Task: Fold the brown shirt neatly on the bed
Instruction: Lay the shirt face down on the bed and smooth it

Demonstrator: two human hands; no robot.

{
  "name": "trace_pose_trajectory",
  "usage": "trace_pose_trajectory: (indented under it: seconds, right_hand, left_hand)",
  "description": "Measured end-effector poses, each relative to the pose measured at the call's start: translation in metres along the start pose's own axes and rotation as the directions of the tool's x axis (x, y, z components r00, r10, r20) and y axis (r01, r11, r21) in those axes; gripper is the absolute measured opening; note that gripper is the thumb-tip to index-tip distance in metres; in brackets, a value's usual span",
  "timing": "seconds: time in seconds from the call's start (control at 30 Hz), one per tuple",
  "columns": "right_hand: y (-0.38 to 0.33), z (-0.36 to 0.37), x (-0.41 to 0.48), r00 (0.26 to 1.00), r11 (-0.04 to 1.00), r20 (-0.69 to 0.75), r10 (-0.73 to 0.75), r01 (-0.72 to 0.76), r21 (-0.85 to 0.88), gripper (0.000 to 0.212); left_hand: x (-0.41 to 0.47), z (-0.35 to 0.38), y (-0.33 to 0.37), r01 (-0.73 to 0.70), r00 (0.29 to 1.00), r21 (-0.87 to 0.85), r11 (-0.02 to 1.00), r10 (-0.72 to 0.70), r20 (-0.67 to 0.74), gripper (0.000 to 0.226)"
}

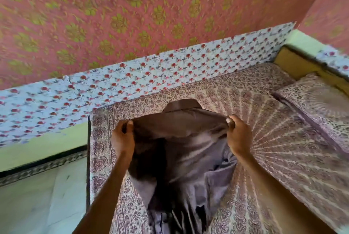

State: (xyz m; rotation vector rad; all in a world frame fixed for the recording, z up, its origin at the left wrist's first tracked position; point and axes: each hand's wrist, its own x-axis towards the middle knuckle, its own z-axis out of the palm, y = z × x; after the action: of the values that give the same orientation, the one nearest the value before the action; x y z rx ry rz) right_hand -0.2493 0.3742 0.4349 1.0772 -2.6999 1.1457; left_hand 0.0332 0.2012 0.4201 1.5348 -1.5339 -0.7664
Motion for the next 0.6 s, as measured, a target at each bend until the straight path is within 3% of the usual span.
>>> trace_pose_trajectory:
  seconds: [0.1, 0.17, 0.27, 0.33, 0.4, 0.5, 0.57, 0.6]
  right_hand:
    - [0.003, -0.065, -0.003, 0.981, 0.987, -0.155, -0.113, 0.093, -0.129, 0.012]
    - [0.009, -0.098, -0.003, 0.971, 0.966, -0.207, -0.123, 0.069, -0.25, 0.012]
    - [0.021, -0.143, -0.001, 0.982, 0.912, -0.14, -0.128, 0.061, -0.406, 0.019]
    - [0.034, -0.173, -0.004, 0.989, 0.884, -0.049, -0.138, 0.101, -0.457, 0.026]
    - [0.044, -0.198, -0.008, 0.979, 0.912, -0.075, -0.192, 0.149, -0.382, 0.032]
    - [0.061, -0.241, -0.021, 0.93, 0.97, -0.306, -0.204, 0.15, -0.19, 0.028]
    - [0.071, -0.255, -0.026, 0.898, 0.973, -0.384, -0.216, 0.166, -0.16, 0.007]
    - [0.078, -0.255, -0.026, 0.915, 0.97, -0.333, -0.228, 0.183, -0.161, 0.007]
  left_hand:
    - [-0.028, -0.027, 0.055, -0.079, 0.995, -0.032, 0.996, 0.077, -0.067, 0.017]
    - [-0.045, -0.034, 0.085, -0.138, 0.99, -0.015, 0.99, 0.138, -0.044, 0.022]
    - [-0.067, -0.038, 0.118, -0.175, 0.981, 0.068, 0.982, 0.168, 0.102, 0.022]
    - [-0.092, -0.041, 0.138, -0.198, 0.978, 0.033, 0.98, 0.195, 0.067, 0.02]
    - [-0.118, -0.046, 0.159, -0.215, 0.974, -0.019, 0.976, 0.213, -0.078, 0.02]
    - [-0.166, -0.056, 0.186, -0.274, 0.931, -0.072, 0.959, 0.246, -0.268, 0.023]
    - [-0.183, -0.061, 0.191, -0.297, 0.912, -0.036, 0.954, 0.272, -0.306, 0.026]
    - [-0.188, -0.061, 0.189, -0.292, 0.929, -0.021, 0.956, 0.278, -0.245, 0.026]
